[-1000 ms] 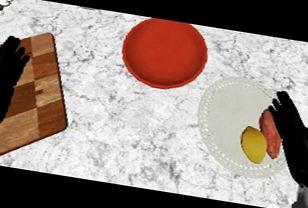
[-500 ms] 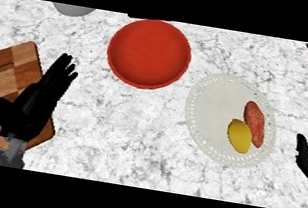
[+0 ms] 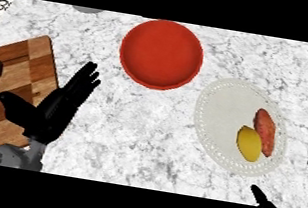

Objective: Pick the lemon from the placemat and place it in the bowl

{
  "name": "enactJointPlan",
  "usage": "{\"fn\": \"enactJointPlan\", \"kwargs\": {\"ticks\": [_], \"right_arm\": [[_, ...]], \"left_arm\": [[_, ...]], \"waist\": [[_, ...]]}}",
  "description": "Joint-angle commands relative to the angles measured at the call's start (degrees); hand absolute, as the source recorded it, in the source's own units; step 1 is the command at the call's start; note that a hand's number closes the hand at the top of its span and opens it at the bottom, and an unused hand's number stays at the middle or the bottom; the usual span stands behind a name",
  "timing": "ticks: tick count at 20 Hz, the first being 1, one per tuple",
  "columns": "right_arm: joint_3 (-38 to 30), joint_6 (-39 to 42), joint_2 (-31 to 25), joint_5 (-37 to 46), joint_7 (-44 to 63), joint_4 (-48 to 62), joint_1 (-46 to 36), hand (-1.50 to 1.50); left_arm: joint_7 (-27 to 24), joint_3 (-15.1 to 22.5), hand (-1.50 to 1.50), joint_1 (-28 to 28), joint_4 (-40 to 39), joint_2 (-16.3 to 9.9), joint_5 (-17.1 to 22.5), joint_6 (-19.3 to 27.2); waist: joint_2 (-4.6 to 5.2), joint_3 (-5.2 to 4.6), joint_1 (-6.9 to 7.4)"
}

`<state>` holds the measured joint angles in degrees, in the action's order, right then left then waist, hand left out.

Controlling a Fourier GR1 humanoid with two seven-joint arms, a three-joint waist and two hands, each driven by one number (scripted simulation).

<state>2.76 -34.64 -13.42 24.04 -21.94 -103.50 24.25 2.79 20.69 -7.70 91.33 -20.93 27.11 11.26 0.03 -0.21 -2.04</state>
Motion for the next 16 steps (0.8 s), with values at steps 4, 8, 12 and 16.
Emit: {"fn": "enactJointPlan", "kwargs": {"ticks": [4, 8, 12, 16], "right_arm": [[1.4, -0.6, 1.5, 22.2, 23.7, -9.9, 10.2, -1.5], [4.9, 10.8, 3.3, 32.3, 38.3, -14.9, 8.8, -1.5], [7.2, 24.0, 5.4, 37.8, 52.7, -19.5, 2.9, -1.5], [11.4, 34.4, 9.3, 42.9, 64.1, -19.6, -5.0, -1.5]], "left_arm": [[0.5, 1.6, 0.0, -1.0, -0.9, 1.3, -1.1, -0.6], [1.3, 2.1, 0.0, -1.8, 0.0, 2.1, -1.5, -0.5], [1.6, 2.2, 0.0, -1.8, -1.3, 3.2, -1.5, -0.8], [0.5, 0.1, 0.0, -1.6, -2.6, 1.8, -1.1, -3.7]], "waist": [[0.48, -0.28, 1.29], [0.54, -0.18, 2.62], [0.37, -0.03, 3.08], [0.18, 0.07, 2.87]]}}
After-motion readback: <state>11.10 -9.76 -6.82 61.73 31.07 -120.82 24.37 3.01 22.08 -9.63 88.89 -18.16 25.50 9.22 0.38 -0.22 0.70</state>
